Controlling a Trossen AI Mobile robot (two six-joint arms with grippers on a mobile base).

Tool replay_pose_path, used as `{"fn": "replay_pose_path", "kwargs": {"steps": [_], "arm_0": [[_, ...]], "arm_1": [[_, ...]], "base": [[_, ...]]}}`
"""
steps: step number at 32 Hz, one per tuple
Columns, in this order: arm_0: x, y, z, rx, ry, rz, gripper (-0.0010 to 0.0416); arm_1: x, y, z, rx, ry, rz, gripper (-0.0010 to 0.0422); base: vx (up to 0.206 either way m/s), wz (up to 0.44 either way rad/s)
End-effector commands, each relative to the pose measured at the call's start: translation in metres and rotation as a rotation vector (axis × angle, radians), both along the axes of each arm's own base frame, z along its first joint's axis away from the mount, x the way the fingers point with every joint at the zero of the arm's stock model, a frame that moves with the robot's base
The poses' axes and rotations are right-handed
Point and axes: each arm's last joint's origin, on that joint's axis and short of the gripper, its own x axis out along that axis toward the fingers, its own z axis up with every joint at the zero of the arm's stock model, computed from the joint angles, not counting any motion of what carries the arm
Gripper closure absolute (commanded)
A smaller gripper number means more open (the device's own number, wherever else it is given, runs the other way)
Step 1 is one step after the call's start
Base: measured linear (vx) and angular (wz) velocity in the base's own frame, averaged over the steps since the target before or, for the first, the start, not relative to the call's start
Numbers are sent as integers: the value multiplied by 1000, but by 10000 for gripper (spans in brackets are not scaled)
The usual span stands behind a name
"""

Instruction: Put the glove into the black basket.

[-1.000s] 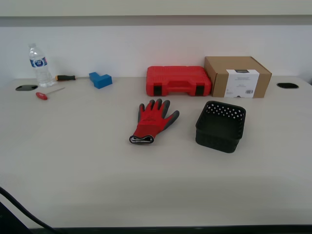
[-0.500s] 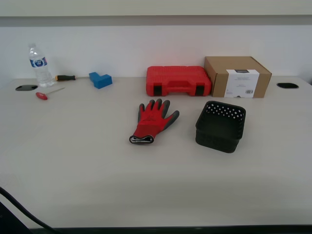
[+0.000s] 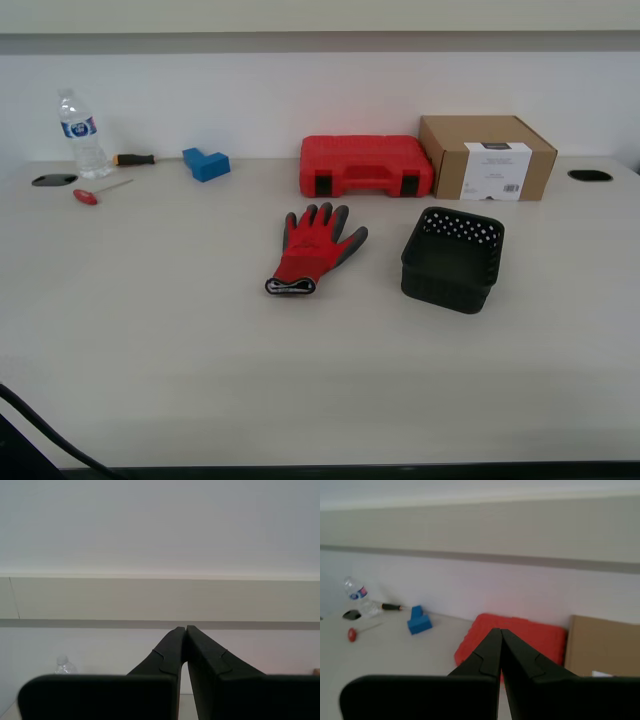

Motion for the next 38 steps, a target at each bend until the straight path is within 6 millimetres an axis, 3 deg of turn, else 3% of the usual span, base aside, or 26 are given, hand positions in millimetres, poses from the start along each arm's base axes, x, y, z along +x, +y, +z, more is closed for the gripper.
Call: {"fn": "replay_pose_path", "kwargs": {"steps": [1,5,11,17,22,28,32,38], "arm_0": [[7,29,-27,-15,83,107,406],[9,66,-56,-50,163,209,406],[17,108,-75,-56,243,324,406],[43,128,-102,-95,469,363,406],[64,143,-142,-116,646,400,406],[74,155,-181,-144,792,423,398],[80,169,-211,-169,926,407,358],[83,189,-232,-174,1040,358,287]], "arm_1": [[0,0,0,0,-3,0,412],[0,0,0,0,-2,0,412],[0,0,0,0,-3,0,412],[0,0,0,0,-3,0,412],[0,0,0,0,-2,0,412],[0,0,0,0,-3,0,412],[0,0,0,0,-2,0,412],[0,0,0,0,-2,0,412]], "base": [[0,0],[0,0],[0,0],[0,0],[0,0],[0,0],[0,0],[0,0]]}}
